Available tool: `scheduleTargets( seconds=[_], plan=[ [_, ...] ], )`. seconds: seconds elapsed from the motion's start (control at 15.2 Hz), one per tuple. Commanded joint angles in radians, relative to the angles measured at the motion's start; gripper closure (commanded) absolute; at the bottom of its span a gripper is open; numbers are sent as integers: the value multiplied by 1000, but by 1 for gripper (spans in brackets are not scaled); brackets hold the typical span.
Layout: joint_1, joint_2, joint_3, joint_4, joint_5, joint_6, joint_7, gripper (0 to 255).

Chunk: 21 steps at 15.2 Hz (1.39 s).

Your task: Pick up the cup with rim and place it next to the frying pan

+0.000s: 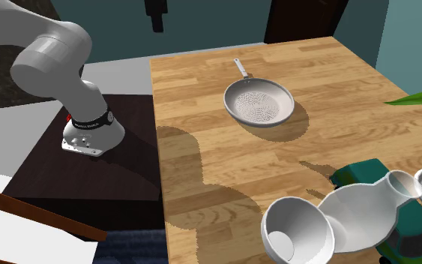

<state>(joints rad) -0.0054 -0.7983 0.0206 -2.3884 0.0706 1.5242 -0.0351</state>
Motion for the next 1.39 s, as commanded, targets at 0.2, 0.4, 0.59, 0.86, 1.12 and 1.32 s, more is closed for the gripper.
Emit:
scheduleTargets(
  seconds=[0.2,0.4,0.59,0.86,1.12,1.32],
  plan=[
    [-20,60,-40,-5,-42,70,-51,0],
    [-40,130,-79,0,-79,139,-99,0],
    [-58,208,-117,17,-111,207,-145,0],
    [-78,321,-167,57,-142,293,-204,0],
    [-94,444,-214,116,-160,369,-262,0],
    [-105,541,-247,173,-162,420,-307,0]
  ],
)
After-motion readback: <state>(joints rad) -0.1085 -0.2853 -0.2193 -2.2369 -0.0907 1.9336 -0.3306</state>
